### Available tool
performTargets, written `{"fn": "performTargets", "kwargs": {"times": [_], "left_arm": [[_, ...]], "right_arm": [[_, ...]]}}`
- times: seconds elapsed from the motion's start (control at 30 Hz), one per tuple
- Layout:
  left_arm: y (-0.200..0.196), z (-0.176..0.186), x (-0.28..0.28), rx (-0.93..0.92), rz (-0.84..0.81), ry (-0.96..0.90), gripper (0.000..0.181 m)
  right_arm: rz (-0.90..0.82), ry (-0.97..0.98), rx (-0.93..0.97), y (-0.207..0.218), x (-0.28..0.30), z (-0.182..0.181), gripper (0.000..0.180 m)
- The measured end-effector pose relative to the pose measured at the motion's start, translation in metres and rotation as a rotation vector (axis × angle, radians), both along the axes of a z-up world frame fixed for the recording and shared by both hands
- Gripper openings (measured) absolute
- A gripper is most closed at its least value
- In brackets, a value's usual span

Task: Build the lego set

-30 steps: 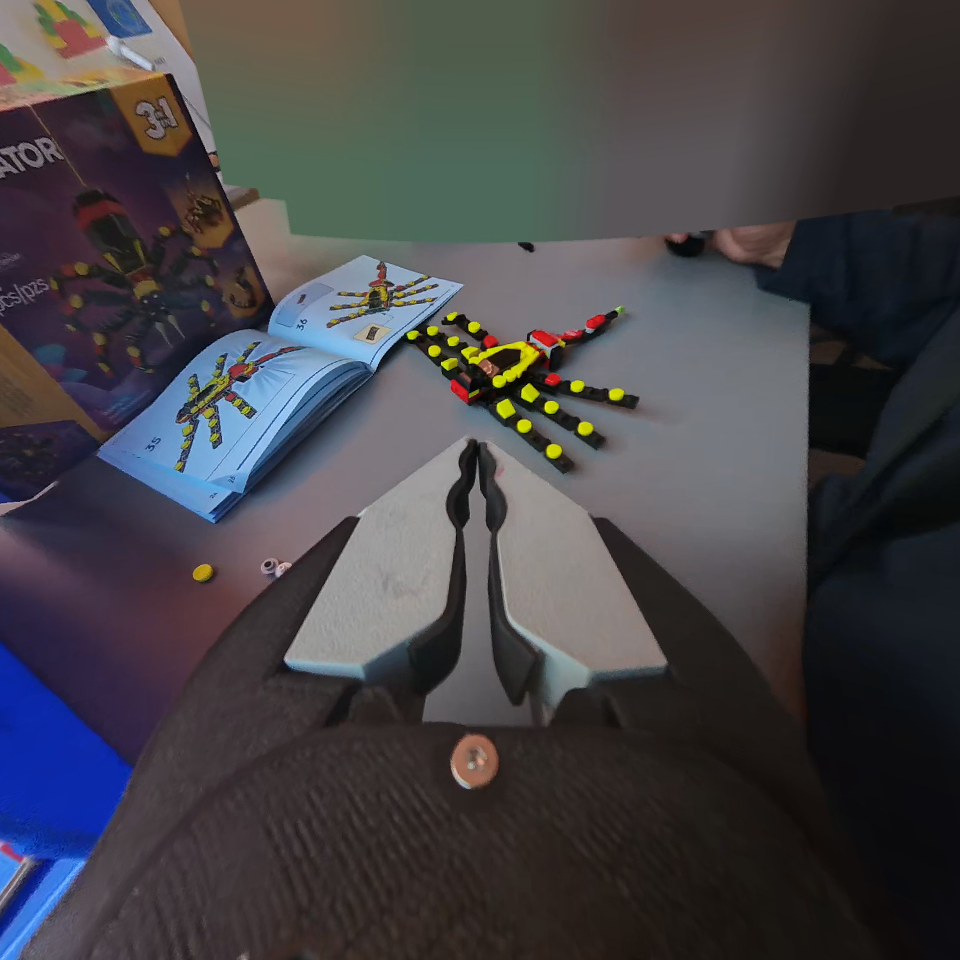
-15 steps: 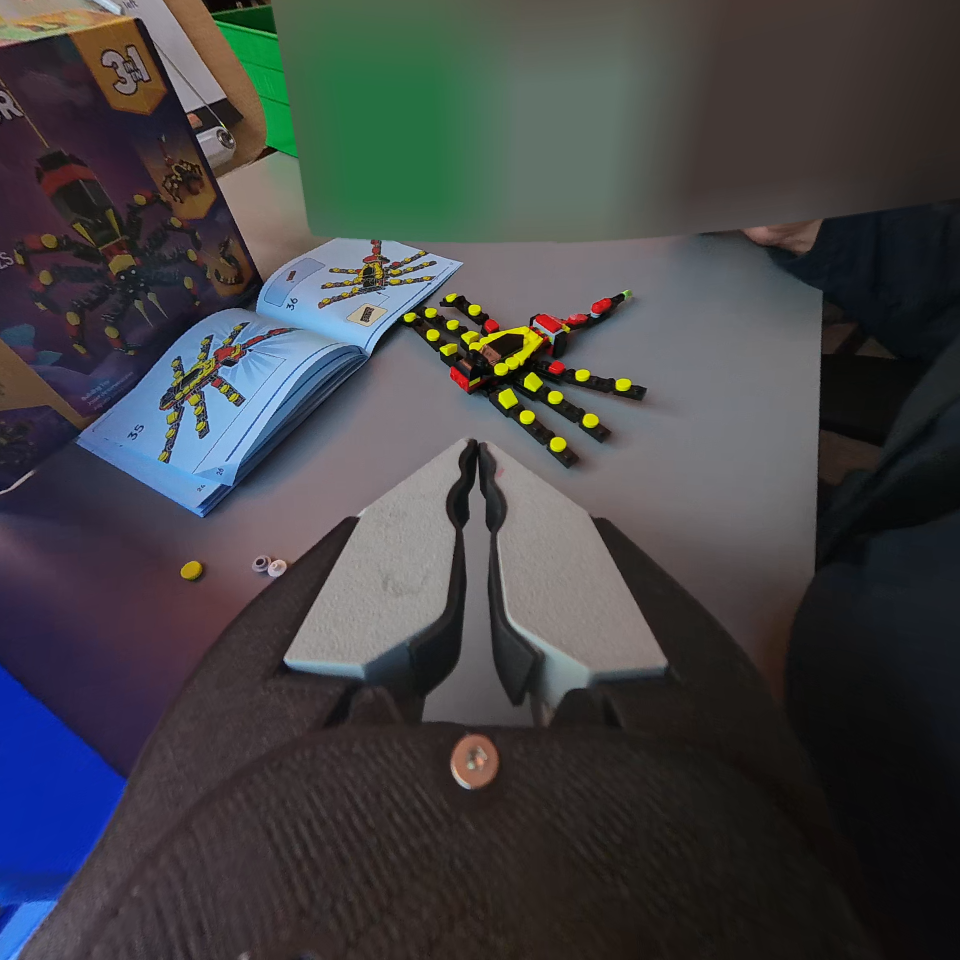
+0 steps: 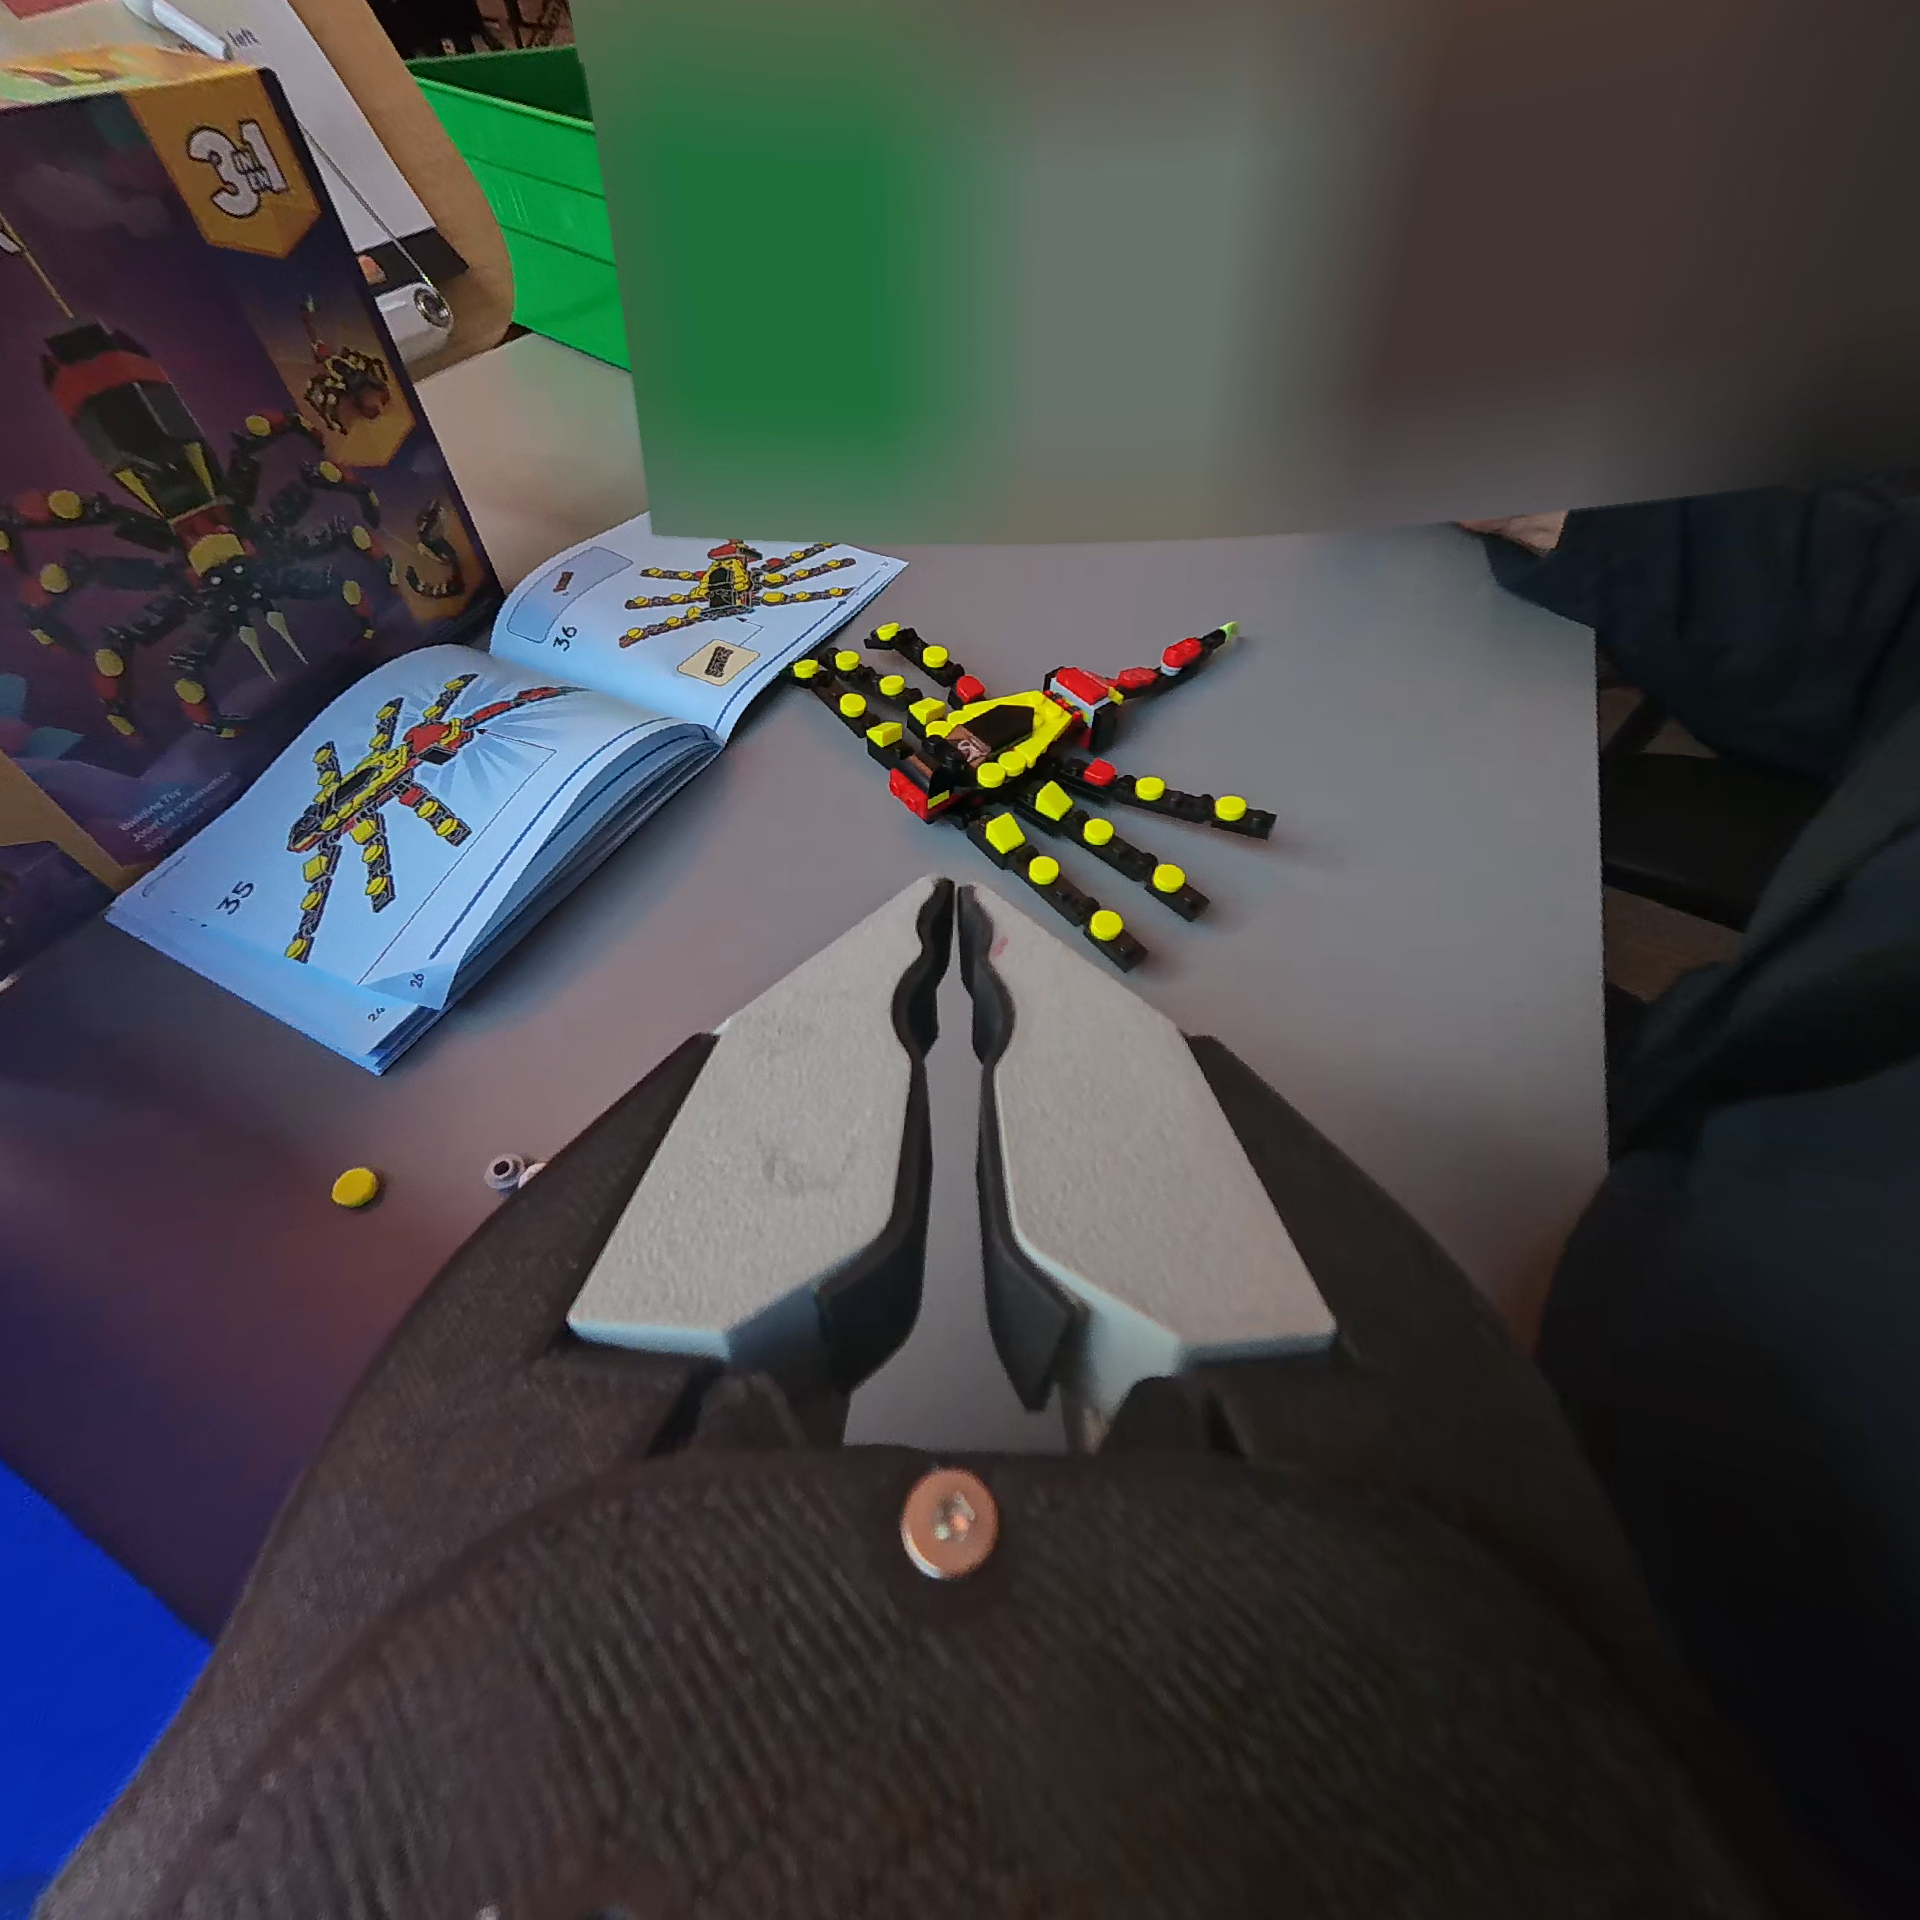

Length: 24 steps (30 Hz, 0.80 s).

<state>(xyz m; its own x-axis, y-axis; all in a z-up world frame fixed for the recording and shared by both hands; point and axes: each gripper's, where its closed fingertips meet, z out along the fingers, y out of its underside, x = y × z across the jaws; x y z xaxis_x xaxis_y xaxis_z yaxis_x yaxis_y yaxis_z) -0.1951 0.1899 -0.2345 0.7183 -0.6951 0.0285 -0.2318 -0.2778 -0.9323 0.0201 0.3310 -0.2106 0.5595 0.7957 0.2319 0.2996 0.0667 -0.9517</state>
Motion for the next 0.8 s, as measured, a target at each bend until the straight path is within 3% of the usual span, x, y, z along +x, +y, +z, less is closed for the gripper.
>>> {"fn": "performTargets", "kwargs": {"times": [0.33,0.8], "left_arm": [[-0.001,0.006,0.001,0.023,-0.013,-0.038,0.006],[-0.027,0.047,-0.012,0.181,0.003,-0.146,0.020]], "right_arm": [[0.005,-0.039,-0.047,0.004,-0.004,-0.013,0.032],[-0.185,-0.218,-0.001,0.022,0.007,-0.031,0.031]]}}
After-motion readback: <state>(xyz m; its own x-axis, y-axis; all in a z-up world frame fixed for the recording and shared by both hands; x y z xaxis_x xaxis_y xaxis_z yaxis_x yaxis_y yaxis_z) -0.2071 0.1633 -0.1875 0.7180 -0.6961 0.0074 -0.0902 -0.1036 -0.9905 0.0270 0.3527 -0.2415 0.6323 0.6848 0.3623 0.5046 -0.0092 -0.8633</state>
